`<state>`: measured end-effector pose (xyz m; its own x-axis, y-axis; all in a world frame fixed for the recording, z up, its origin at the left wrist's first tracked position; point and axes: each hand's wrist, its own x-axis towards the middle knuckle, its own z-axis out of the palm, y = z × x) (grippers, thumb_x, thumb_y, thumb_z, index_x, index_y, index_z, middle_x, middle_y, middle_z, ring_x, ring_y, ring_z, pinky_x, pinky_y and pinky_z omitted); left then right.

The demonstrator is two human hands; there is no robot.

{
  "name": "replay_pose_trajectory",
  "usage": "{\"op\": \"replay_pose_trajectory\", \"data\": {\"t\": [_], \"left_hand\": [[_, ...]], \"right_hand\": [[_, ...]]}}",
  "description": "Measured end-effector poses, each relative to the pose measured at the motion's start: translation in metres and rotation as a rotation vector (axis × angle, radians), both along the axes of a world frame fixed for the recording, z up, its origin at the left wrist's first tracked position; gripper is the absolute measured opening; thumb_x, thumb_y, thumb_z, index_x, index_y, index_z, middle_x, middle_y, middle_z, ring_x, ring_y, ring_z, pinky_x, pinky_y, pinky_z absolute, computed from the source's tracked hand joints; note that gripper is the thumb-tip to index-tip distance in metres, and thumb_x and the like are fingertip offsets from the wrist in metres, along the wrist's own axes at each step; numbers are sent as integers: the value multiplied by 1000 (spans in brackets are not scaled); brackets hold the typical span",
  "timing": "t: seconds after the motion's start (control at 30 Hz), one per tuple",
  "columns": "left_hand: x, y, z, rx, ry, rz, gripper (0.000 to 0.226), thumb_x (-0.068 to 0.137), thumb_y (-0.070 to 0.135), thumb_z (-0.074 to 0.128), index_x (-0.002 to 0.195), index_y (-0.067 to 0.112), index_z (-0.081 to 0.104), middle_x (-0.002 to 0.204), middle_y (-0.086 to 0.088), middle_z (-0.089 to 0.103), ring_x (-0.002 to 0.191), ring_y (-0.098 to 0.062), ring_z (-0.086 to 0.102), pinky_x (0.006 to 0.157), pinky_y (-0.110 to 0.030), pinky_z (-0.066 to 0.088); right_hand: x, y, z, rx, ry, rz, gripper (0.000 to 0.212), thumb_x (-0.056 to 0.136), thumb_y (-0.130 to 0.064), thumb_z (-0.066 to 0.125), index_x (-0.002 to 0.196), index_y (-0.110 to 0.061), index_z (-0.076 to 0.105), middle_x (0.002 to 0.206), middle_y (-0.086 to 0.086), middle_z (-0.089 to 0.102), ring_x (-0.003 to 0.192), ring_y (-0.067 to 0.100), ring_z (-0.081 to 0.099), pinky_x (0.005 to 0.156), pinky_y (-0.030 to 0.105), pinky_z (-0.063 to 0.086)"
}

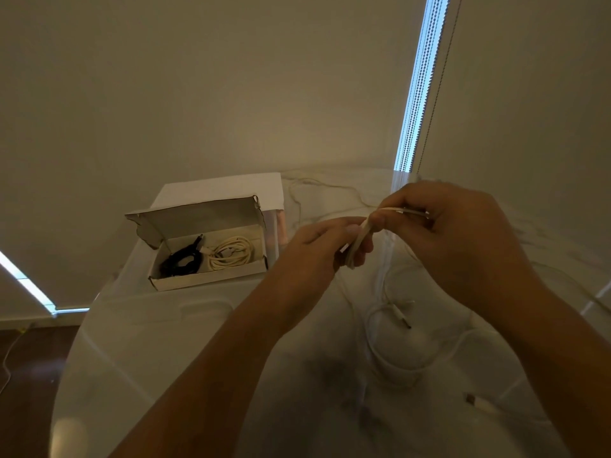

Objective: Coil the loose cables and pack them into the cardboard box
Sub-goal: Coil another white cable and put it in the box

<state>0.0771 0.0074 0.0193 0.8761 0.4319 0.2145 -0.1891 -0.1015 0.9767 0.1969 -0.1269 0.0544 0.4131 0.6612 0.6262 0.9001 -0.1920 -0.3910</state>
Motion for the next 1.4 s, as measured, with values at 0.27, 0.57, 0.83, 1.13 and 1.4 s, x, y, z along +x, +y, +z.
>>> {"op": "replay_pose_trajectory", "data": {"t": [0.27,0.57,0.83,1.13,1.4], "left_hand": [[-5,4,-2,269,28,65,29,106,25,44,91,24,70,73,7,59,74,-8,54,78,-28,49],[1,16,-10,-111,-89,210,29,105,16,44,109,12,73,86,-2,59,83,-12,51,86,-29,46],[5,13,-16,-82,-86,216,29,106,19,43,106,17,73,91,-3,60,88,-15,52,91,-32,47],[7,5,-14,-325,-135,110,31,105,16,45,97,16,75,93,-3,60,85,-11,54,86,-25,49],[8,-1,-12,-453,-133,60,30,105,16,45,100,11,74,92,-3,67,87,-14,57,82,-23,54]], "right_hand": [[8,-3,2,5,118,33,9,88,-39,66,91,-32,71,82,-15,67,78,2,58,63,17,43],[24,-6,-3,-134,33,-6,19,97,-22,59,111,-27,70,97,-9,66,84,6,57,73,8,37],[28,-6,-6,0,121,-53,10,92,-24,66,98,-28,72,89,-12,67,81,2,63,73,17,48],[26,9,-18,243,675,145,13,91,-11,68,102,-12,75,87,4,76,85,16,73,82,29,60],[20,17,-25,319,1192,306,21,90,-7,64,108,1,71,104,17,74,101,28,71,86,31,58]]}}
